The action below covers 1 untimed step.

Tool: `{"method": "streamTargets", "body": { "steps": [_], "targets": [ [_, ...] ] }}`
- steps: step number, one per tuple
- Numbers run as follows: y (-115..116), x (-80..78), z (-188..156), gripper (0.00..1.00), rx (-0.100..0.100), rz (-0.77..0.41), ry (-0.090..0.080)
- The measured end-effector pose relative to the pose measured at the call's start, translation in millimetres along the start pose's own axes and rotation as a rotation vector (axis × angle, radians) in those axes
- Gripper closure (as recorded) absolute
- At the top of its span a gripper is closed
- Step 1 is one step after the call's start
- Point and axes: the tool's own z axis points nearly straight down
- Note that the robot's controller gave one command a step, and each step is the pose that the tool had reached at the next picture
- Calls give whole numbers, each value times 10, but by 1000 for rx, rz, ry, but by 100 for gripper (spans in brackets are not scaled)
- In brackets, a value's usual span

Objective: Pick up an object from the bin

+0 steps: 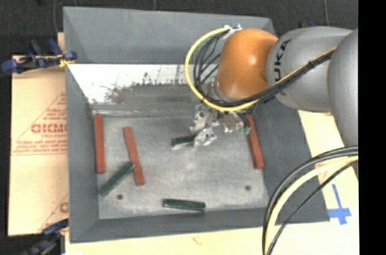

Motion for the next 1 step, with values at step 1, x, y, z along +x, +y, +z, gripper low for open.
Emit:
{"method": "streamTargets", "body": {
  "steps": [1],
  "targets": [
    [-41, -78, -1148, 100, 1, -1, -2]
  ]
}}
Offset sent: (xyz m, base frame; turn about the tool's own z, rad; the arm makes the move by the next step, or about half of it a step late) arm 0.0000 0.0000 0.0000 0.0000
